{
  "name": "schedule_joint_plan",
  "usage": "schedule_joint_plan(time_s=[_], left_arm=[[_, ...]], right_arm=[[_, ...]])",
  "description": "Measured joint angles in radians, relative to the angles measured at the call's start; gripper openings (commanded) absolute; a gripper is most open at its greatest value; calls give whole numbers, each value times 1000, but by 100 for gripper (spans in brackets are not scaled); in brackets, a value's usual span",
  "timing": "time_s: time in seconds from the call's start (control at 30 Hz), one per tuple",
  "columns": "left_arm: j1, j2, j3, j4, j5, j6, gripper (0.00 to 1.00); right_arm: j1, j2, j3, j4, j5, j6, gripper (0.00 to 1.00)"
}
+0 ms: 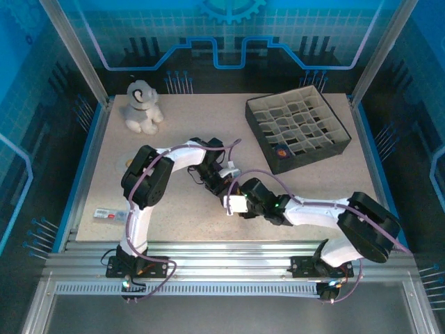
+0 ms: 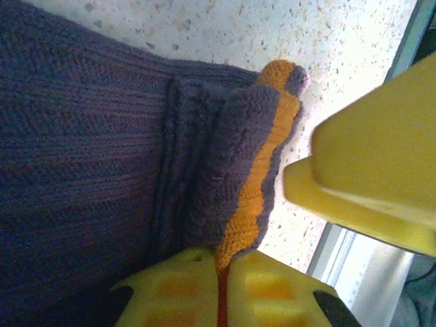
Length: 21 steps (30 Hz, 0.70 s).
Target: Roll the socks
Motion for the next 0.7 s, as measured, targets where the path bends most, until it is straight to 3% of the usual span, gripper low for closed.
schedule_joint_plan(time_s=[0.57, 0.7], left_arm=[[45, 24, 4, -47, 65, -10, 0], [48, 27, 5, -54, 70, -10, 0]], right_arm=[[-21, 96, 27, 53, -26, -80, 54], [-25, 124, 43, 48, -29, -106, 45]])
